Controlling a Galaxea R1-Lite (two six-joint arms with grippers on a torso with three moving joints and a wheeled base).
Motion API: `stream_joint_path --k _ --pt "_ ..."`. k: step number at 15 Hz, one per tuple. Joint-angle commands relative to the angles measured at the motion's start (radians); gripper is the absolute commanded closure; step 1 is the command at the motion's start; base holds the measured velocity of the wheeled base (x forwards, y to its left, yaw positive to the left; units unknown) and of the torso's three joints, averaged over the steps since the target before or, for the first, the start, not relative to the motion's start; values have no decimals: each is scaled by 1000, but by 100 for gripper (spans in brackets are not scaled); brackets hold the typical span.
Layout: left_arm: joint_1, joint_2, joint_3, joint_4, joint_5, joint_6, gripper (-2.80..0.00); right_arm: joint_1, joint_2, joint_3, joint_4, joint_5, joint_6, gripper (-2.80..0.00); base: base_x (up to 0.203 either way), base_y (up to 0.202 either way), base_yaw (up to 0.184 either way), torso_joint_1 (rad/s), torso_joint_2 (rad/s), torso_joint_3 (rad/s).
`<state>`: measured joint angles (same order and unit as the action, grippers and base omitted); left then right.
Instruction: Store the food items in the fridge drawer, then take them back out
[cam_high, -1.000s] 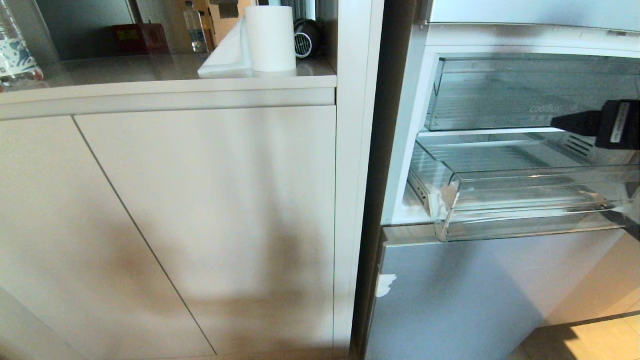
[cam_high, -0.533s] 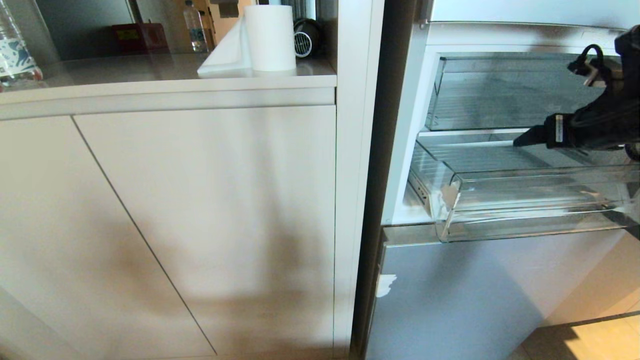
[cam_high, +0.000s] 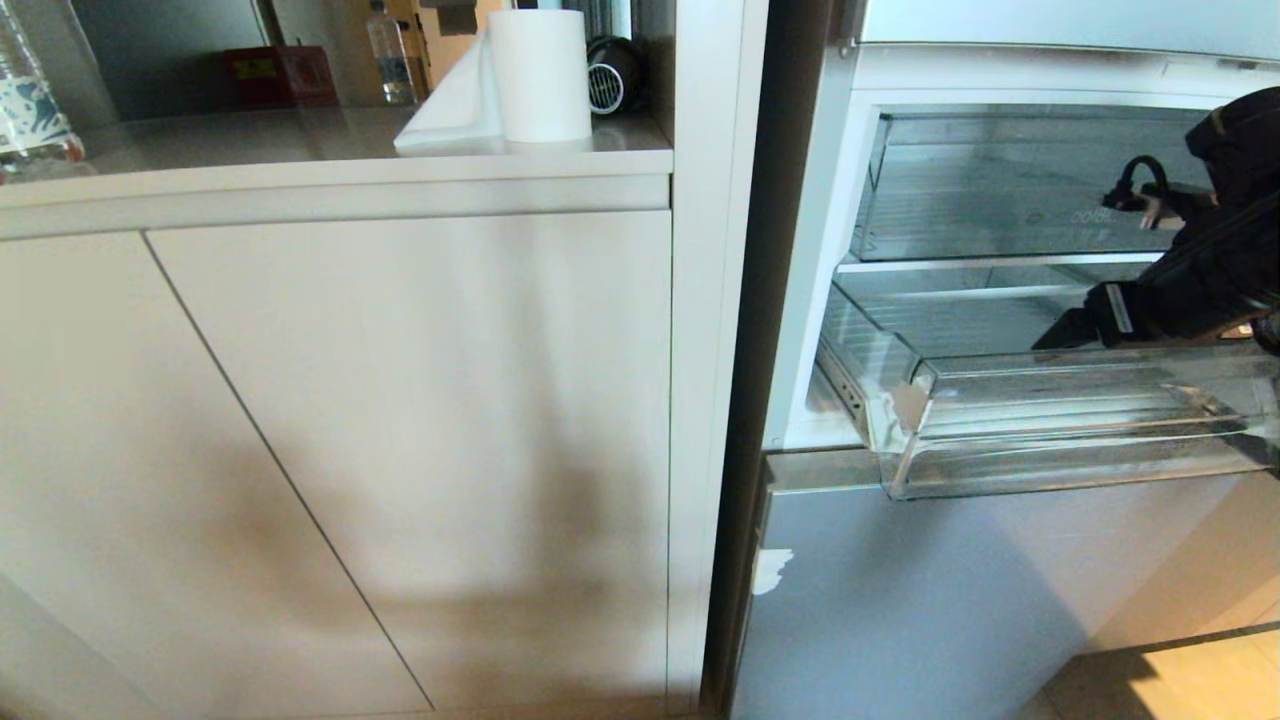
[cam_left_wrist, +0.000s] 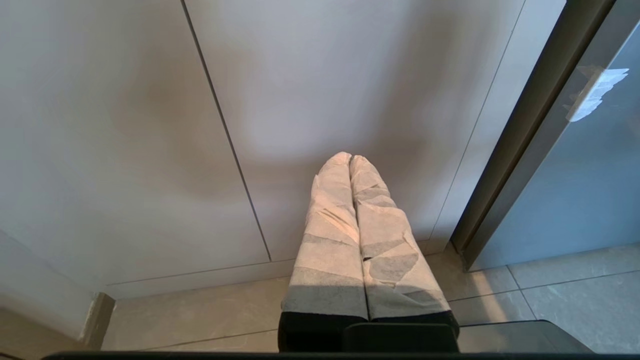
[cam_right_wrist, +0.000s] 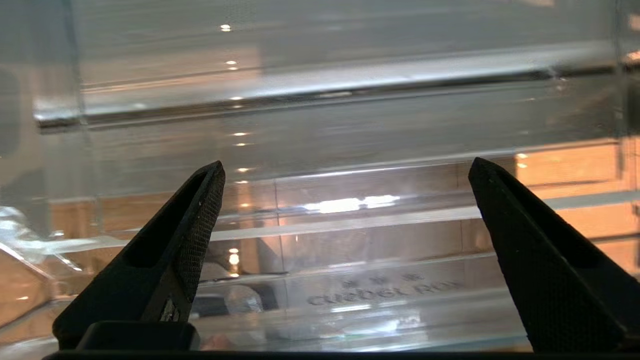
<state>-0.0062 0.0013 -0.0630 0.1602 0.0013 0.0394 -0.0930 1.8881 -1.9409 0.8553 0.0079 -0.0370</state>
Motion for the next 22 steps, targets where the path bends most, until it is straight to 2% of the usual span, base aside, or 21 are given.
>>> stream_joint_path --k 1,4,9,12,15,18,22 --pt "0 0 0 1 0 0 0 -23 -18 -2 43 7 -4 -280 0 0 0 0 0 0" --pt "0 0 -1 1 0 0 0 -72 -61 -1 145 78 -42 -280 0 0 0 0 0 0" --pt "0 0 0 1 0 0 0 -129 -121 14 263 93 -77 -280 0 0 0 0 0 0" --pt "0 0 0 1 0 0 0 -170 -183 65 303 145 -87 -280 0 0 0 0 0 0" --pt "0 0 -1 1 0 0 0 -192 -260 143 310 163 -99 -280 0 0 0 0 0 0" --pt "0 0 0 1 0 0 0 -192 -285 161 310 191 -97 -280 0 0 0 0 0 0" --pt "0 0 0 1 0 0 0 -192 -308 156 227 310 -68 -280 0 0 0 0 0 0"
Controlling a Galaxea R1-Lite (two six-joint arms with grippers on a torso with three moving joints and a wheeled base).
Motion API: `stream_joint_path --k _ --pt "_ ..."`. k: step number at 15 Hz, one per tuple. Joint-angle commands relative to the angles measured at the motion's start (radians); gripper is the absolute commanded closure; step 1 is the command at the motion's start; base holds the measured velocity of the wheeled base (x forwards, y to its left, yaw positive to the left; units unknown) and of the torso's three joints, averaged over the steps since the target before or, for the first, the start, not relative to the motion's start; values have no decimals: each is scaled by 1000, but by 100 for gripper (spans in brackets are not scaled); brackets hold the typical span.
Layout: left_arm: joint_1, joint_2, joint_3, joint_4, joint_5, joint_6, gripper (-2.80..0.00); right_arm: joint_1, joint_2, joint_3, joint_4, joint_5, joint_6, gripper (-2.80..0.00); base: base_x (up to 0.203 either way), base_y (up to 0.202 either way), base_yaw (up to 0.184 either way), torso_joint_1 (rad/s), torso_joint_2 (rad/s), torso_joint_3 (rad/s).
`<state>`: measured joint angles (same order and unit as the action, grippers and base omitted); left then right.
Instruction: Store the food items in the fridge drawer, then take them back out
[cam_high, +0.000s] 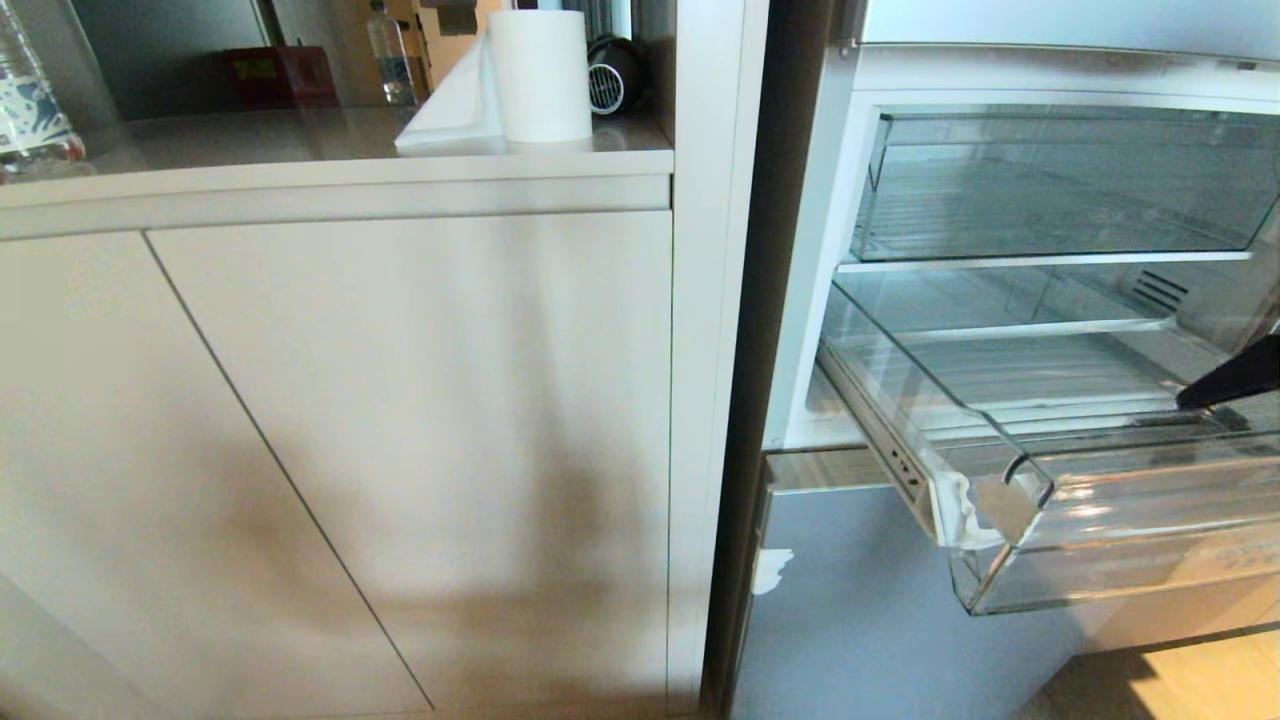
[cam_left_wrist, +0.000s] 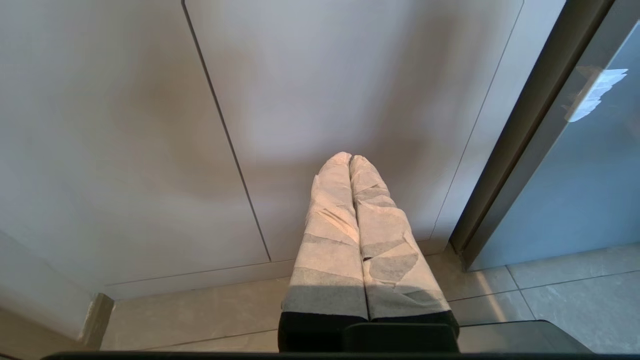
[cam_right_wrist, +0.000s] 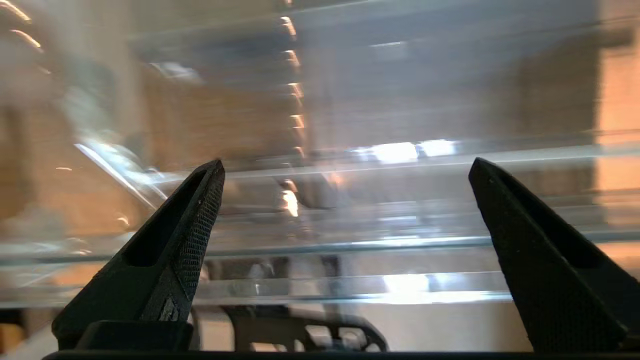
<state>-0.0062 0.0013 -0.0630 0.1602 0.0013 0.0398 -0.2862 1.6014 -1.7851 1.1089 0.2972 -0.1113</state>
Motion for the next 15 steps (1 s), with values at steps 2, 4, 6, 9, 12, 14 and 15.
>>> stream_joint_path --k 2,4,6,9,12,14,15 --pt "0 0 0 1 0 0 0 1 -64 23 -39 43 15 -280 0 0 0 0 0 0" --pt "0 0 0 1 0 0 0 1 -136 75 -56 76 16 -280 0 0 0 0 0 0" --pt "0 0 0 1 0 0 0 1 -243 148 -92 86 16 0 0 0 0 0 0 0" --pt "0 0 0 1 0 0 0 3 -428 239 -119 97 16 0 0 0 0 0 0 0" --pt "0 0 0 1 0 0 0 3 -645 369 -170 104 29 0 0 0 0 0 0 0" --pt "0 0 0 1 0 0 0 3 -828 531 -253 95 45 0 0 0 0 0 0 0" --pt "0 0 -1 1 0 0 0 13 -920 640 -318 66 53 0 0 0 0 0 0 0"
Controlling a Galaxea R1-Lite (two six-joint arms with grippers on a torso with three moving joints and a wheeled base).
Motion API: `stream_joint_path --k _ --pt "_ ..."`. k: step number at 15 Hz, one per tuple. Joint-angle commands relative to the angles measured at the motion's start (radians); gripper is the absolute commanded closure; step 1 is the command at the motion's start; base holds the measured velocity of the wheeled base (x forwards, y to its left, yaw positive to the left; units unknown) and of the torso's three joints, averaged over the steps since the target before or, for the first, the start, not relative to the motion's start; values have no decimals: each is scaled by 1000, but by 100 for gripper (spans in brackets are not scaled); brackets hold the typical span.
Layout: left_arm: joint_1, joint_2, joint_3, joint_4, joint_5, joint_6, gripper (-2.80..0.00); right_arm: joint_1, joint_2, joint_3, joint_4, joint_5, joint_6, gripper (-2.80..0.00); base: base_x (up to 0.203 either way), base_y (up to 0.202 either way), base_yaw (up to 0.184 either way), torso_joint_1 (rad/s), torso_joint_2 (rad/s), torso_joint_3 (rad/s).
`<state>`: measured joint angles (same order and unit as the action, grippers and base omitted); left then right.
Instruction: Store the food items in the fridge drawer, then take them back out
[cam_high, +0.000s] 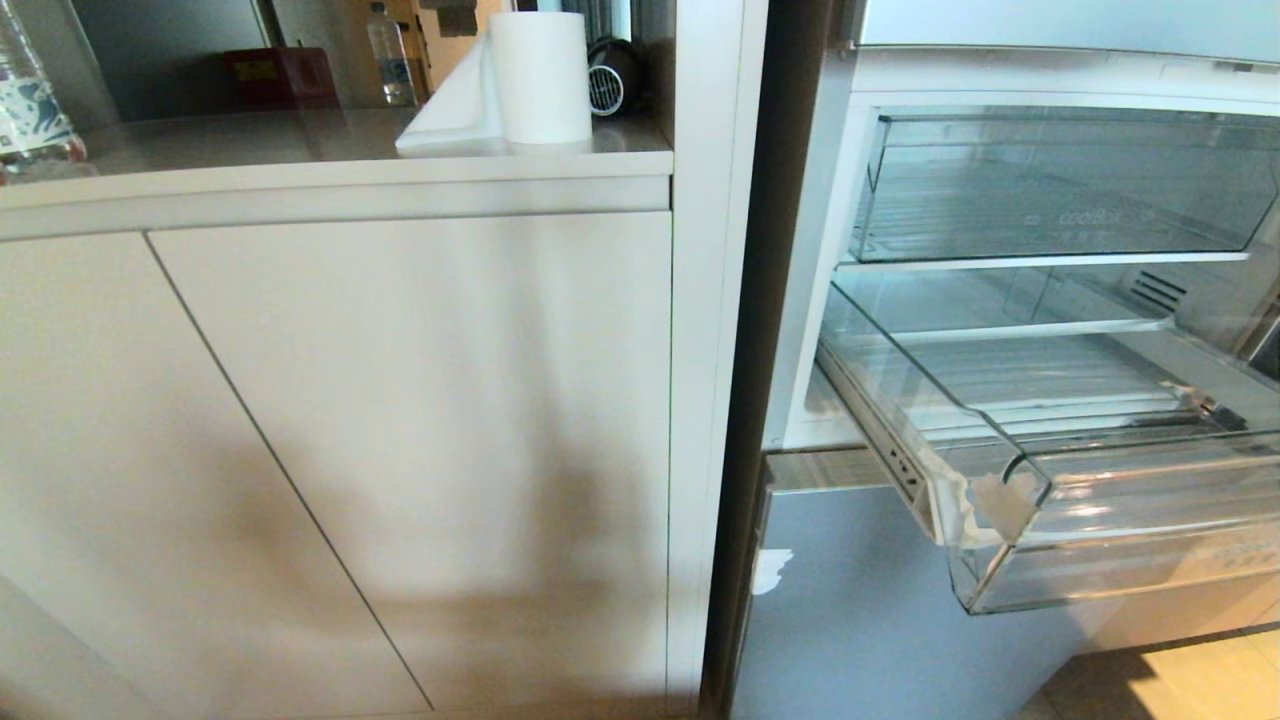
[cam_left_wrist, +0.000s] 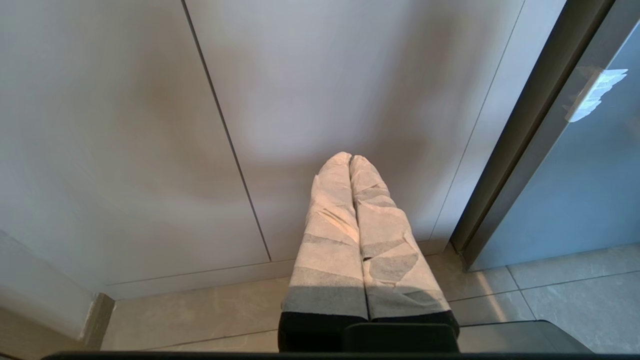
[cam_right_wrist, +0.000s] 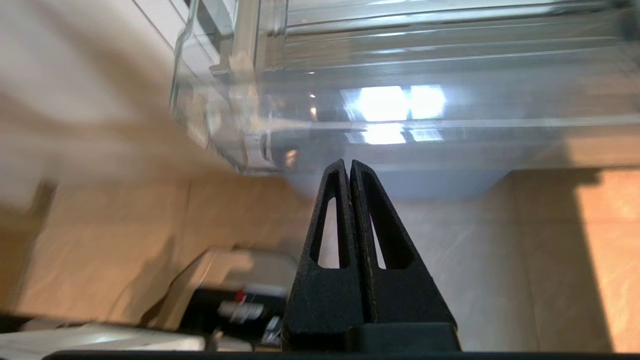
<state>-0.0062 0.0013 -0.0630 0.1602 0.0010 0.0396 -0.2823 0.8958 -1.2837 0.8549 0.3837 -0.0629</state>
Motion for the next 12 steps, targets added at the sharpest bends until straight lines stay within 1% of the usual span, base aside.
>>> stream_joint_path --k 1,4,5,7,9,10,12 --pt "0 0 -1 1 1 0 0 41 -301 248 -143 -82 14 0 0 0 0 0 0 0" --pt "0 0 0 1 1 0 0 187 -531 575 -457 -319 22 0 0 0 0 0 0 0" --pt "0 0 0 1 1 0 0 217 -575 656 -514 -361 19 0 0 0 0 0 0 0" --pt "0 0 -1 1 1 0 0 253 -660 827 -571 -404 10 0 0 0 0 0 0 0" --pt "0 0 0 1 1 0 0 266 -740 976 -601 -421 -1 0 0 0 0 0 0 0" --pt "0 0 0 1 1 0 0 269 -780 1050 -617 -425 -17 0 0 0 0 0 0 0" --pt "0 0 0 1 1 0 0 272 -843 1176 -680 -425 -84 0 0 0 0 0 0 0"
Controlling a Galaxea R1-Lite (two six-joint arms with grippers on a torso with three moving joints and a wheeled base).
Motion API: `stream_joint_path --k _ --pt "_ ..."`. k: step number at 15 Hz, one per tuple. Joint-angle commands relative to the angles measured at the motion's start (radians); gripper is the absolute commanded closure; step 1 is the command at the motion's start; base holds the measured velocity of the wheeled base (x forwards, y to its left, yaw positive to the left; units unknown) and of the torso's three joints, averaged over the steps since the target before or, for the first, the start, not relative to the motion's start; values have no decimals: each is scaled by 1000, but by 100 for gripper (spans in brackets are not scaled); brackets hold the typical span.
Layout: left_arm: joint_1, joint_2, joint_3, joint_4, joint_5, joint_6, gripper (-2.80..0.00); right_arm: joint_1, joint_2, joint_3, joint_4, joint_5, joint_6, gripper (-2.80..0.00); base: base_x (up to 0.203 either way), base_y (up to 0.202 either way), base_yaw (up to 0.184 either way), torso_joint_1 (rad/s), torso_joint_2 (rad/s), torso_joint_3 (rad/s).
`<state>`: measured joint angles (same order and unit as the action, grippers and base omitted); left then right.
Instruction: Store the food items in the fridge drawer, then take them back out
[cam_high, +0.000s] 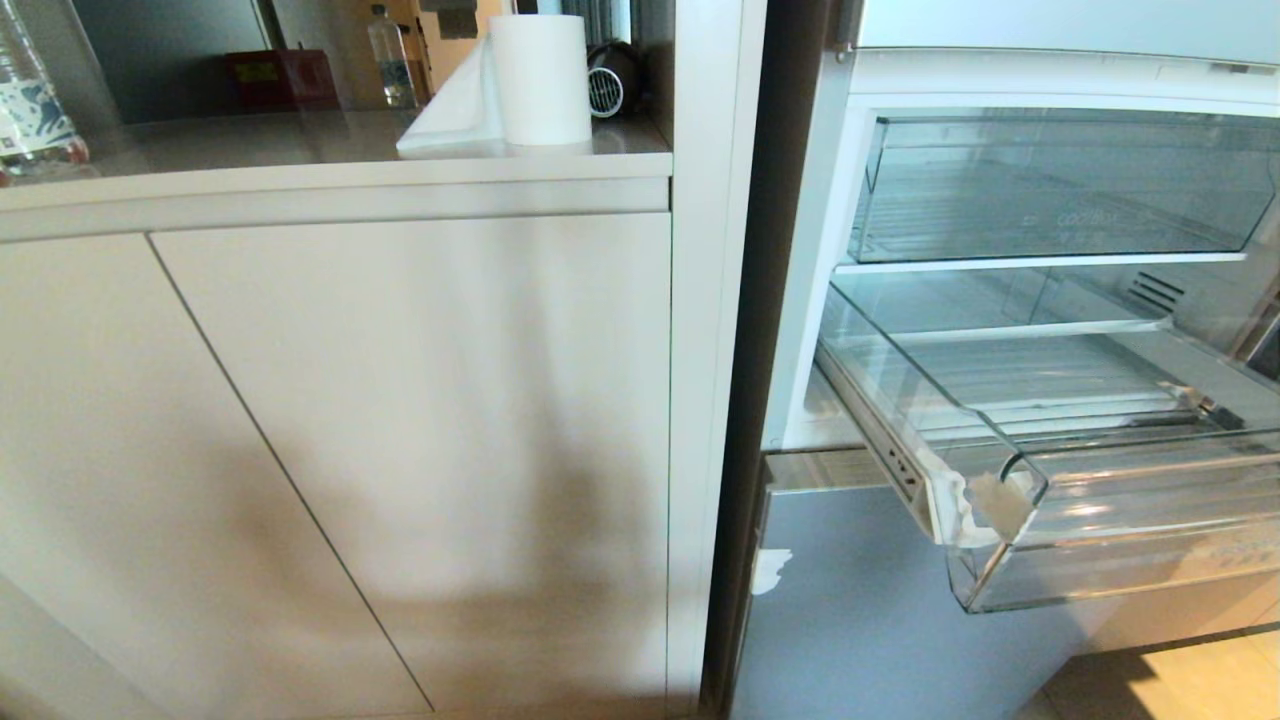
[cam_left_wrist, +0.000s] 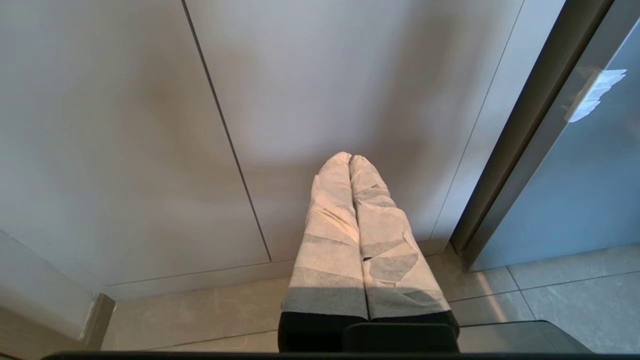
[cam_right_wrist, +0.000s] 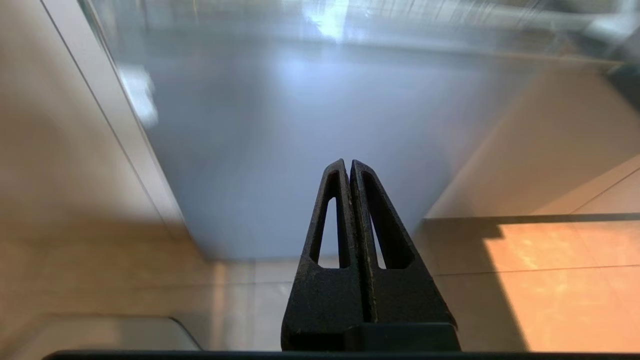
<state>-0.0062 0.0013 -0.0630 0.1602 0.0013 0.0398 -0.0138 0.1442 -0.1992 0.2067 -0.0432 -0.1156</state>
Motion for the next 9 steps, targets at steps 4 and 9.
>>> stream_joint_path --k 4,9 --pt "0 0 0 1 0 -6 0 8 -145 198 -300 31 -17 0 0 0 0 0 0 0" --pt "0 0 0 1 0 -6 0 9 -146 199 -204 51 39 0 0 0 0 0 0 0"
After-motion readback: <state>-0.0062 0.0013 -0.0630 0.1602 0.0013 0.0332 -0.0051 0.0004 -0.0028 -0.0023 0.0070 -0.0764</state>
